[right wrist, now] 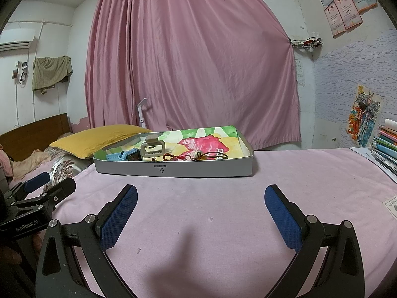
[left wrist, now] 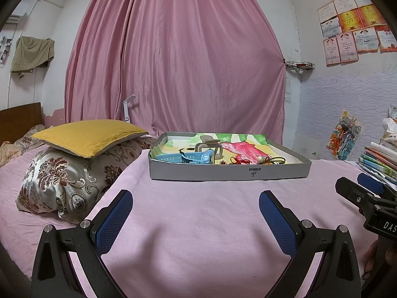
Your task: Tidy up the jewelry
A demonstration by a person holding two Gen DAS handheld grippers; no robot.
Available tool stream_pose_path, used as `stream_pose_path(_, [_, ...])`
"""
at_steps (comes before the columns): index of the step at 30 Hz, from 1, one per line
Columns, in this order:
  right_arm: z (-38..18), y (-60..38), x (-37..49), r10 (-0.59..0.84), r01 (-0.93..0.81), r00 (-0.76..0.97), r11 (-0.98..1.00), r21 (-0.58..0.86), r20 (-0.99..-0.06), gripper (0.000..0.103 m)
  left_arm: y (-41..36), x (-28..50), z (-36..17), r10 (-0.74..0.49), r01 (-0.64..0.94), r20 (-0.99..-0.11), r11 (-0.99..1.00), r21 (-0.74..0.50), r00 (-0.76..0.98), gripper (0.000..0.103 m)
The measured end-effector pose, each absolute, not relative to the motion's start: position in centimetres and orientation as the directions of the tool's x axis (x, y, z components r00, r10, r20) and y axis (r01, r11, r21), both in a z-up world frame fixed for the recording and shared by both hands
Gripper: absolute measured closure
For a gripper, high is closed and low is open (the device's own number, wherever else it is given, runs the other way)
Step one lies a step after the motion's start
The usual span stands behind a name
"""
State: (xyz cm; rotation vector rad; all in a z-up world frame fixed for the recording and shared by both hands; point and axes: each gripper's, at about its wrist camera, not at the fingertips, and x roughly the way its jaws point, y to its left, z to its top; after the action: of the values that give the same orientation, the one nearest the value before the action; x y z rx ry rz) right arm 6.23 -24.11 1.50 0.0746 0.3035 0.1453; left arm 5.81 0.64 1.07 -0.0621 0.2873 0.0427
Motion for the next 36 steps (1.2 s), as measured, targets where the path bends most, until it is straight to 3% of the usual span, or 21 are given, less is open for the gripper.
stream_pose_path(36, [1.5, -24.13, 6.2, 0.155, -0.132, 0.944, 0.987, 0.096, -0.29, 0.002, 0.51, 5.78, 1.03, 0.031, -0.049, -0.282, 0.997, -0.055, 0.959, 0.001])
